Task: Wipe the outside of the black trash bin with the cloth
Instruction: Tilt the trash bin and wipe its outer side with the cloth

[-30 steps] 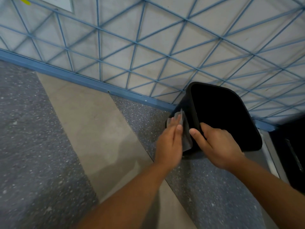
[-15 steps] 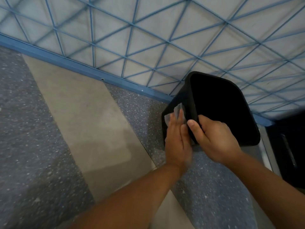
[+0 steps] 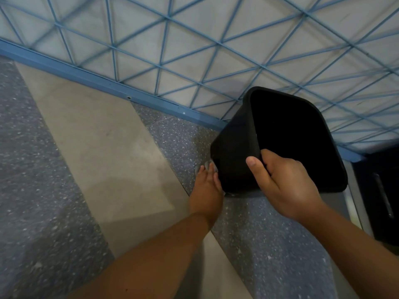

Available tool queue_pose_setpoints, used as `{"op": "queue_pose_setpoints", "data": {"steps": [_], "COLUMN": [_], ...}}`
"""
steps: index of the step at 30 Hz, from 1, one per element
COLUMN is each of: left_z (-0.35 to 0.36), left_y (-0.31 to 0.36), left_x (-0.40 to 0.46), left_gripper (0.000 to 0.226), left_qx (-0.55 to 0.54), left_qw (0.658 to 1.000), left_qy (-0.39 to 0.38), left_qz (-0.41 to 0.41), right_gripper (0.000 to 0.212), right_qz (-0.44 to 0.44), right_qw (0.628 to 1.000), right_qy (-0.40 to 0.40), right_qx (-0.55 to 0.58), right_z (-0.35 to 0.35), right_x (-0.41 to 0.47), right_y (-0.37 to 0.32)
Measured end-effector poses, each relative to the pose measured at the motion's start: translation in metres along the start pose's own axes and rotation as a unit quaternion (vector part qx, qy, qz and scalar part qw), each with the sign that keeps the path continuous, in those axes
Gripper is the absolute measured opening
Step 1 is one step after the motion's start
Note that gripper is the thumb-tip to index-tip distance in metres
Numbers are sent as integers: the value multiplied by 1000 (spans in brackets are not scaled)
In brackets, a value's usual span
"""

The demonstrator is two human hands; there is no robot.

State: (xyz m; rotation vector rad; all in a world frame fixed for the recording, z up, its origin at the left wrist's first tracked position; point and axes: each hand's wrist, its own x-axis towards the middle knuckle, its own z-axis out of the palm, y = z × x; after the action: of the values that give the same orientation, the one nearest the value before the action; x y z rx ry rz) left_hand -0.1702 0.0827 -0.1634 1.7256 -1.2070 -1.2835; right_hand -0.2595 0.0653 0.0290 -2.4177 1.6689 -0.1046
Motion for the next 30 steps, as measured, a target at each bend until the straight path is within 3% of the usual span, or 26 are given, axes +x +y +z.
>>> {"op": "queue_pose_setpoints", "data": {"steps": [4,9,12,16,22,30], "left_z": [-36,-63,-63,-53,-30,-18], "left_y": [5,27,51,56,44,26], "left_x": [13,38,66,86,62,14], "left_gripper": [44,48,48,47,49,49], "left_qx": [69,-20,-16,13,-41,-29], "left_qw": [997,994,998,999,996,998], "left_qy": [11,105,63,-19,43,6], "left_qz": [-30,-14,6,-50,-67,-56], "right_gripper": [48,43,41,39,39,45], "right_qz": [1,-22,-25,-35,-40,-27], "right_qw": [1000,1000,1000,999,999,999], "right_qy": [-1,4,6,5,12,15], "right_qx": [-14,-11,-8,-4,-1,-5], "right_z": [0,0,0,1,1,2], "right_x": [-1,-2,-3,-3,-2,-3], "right_y": [-1,0,-1,-1,-1,-2]}}
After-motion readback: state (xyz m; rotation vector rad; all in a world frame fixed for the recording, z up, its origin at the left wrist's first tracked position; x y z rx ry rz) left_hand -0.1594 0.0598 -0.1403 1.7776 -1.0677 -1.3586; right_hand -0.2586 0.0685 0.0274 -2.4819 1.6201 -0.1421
